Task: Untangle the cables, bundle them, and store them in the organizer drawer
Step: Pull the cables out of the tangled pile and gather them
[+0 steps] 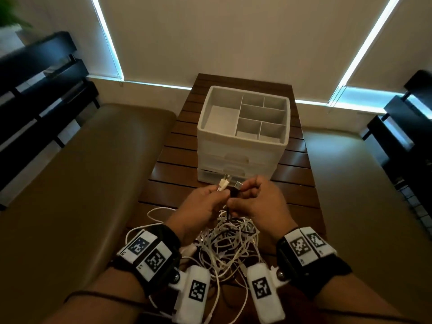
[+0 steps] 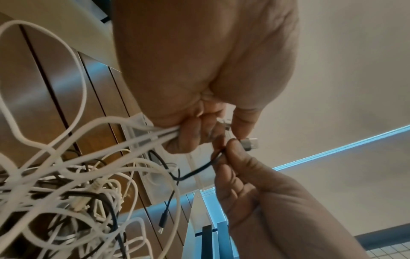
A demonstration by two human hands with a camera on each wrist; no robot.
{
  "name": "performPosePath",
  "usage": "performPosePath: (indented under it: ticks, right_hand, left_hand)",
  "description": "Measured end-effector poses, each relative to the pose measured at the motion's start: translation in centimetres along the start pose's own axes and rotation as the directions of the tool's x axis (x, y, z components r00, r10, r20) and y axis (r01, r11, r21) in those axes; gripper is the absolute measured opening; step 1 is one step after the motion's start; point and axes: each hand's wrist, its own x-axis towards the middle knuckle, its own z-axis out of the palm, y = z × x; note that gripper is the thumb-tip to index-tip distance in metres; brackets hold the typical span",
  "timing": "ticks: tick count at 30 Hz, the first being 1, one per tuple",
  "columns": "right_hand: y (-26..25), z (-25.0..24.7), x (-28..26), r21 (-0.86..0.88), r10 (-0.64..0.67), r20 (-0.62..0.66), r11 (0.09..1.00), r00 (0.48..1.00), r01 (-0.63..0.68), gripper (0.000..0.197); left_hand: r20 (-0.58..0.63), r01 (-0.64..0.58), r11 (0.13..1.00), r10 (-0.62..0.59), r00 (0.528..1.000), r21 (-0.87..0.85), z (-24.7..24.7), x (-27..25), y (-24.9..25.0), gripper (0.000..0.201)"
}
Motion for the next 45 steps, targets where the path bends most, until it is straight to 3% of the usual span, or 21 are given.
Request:
performPosePath:
  ticks: [4,6,8,10,13,15,20,23,27,29,30,32,33,34,36,38,40,43,45]
  right_hand:
    - [0.8,1.3,-0.1,-0.089,-0.084,-0.142,0.993,0.986,0.072,0.034]
    - [1.4,1.6,-0.1,-0.16,-0.118,-0.145,0.983,0.982,0.094,0.032]
    - [1.7,1.6,-0.3,-0.173,-0.077,-0.029,0.982,0.997,0.071,0.03]
    - [2.1,1.2,-0.6,-0.145,0.004,0.167,0.989,0.986,0.02,0.031]
    - [2.6,0.5,-0.8,-0.316,0.002,0.319,0.943,0.948,0.104,0.02]
    - [2.9,0.4,-0.6,-0.416,-0.03,0.346,0.891,0.938,0.182,0.006]
    - [3.1,0.5,0.3,-0.46,-0.001,0.403,0.864,0.915,0.203,0.015]
    - [4.4,-1.2,1.3,-0.639,0.085,0.427,0.733,0.9,0.234,0.013]
    - [5.9,-3.8,1.8,-0.583,0.11,0.353,0.803,0.929,0.126,0.017]
    - [5.7,-4.0,1.8,-0.548,0.063,0.315,0.827,0.947,0.127,0.022]
    - [5.5,-3.9,1.9,-0.52,0.019,0.296,0.842,0.955,0.144,0.022]
    - [4.9,-3.7,2.0,-0.465,-0.047,0.28,0.867,0.959,0.178,0.021]
    - [4.7,-3.7,2.3,-0.46,-0.046,0.284,0.87,0.958,0.179,0.02]
    - [4.6,-3.9,2.4,-0.474,-0.027,0.292,0.864,0.956,0.169,0.02]
    - [4.3,-4.3,2.5,-0.499,0.013,0.315,0.853,0.949,0.154,0.02]
    - [3.8,-4.1,2.5,-0.487,0.024,0.343,0.86,0.939,0.155,0.017]
    - [2.9,-3.1,1.7,-0.55,0.08,0.407,0.817,0.91,0.175,0.013]
    - [2.7,-0.9,-0.3,-0.712,0.293,0.575,0.64,0.764,0.29,0.013]
    - [3.6,0.3,-1.6,-0.736,0.376,0.628,0.572,0.681,0.363,0.019]
  left_hand:
    - [-0.061,-0.034,0.999,0.035,0.998,0.017,0.5,-0.3,-0.1,0.023]
    - [-0.1,-0.031,1.0,0.031,0.995,0.005,0.7,-0.2,-0.2,0.026]
    - [-0.113,-0.018,1.0,0.016,0.993,-0.014,0.7,-0.1,-0.3,0.025]
    - [-0.138,-0.009,1.0,0.005,0.99,-0.027,0.6,-0.1,-0.3,0.026]
    - [-0.203,-0.039,0.999,0.033,0.979,-0.028,0.1,0.1,-0.3,0.032]
    - [-0.227,-0.06,0.996,0.042,0.973,-0.07,0.0,0.3,-0.3,0.033]
    - [-0.265,-0.098,0.967,0.034,0.964,-0.235,-0.6,0.7,-0.4,0.03]
    - [-0.295,-0.158,0.951,0.076,0.953,-0.265,-2.4,0.6,0.6,0.029]
    - [-0.321,-0.263,0.896,0.147,0.936,-0.357,-5.9,-0.2,3.2,0.031]
    - [-0.334,-0.284,0.942,0.214,0.918,-0.178,-6.5,-0.7,3.8,0.03]
    - [-0.334,-0.288,0.956,0.288,0.898,0.05,-6.4,-1.0,4.0,0.025]
    - [-0.269,-0.254,0.805,0.448,0.853,0.536,-6.1,-1.5,4.6,0.007]
    - [-0.246,-0.237,0.719,0.498,0.832,0.653,-6.3,-1.7,5.0,0.006]
    - [-0.267,-0.205,0.693,0.508,0.819,0.691,-6.6,-1.9,5.6,0.006]
    - [-0.37,-0.161,0.738,0.499,0.784,0.655,-7.6,-2.5,7.1,0.011]
    - [-0.407,-0.131,0.781,0.451,0.794,0.611,-8.0,-2.8,8.2,0.025]
    - [-0.356,-0.114,0.77,0.414,0.838,0.628,-6.9,-3.0,8.5,0.031]
    - [-0.384,-0.107,0.855,0.336,0.86,0.508,-6.0,-2.5,8.4,0.038]
    - [-0.399,-0.043,0.909,0.225,0.889,0.415,-6.3,-2.2,8.0,0.043]
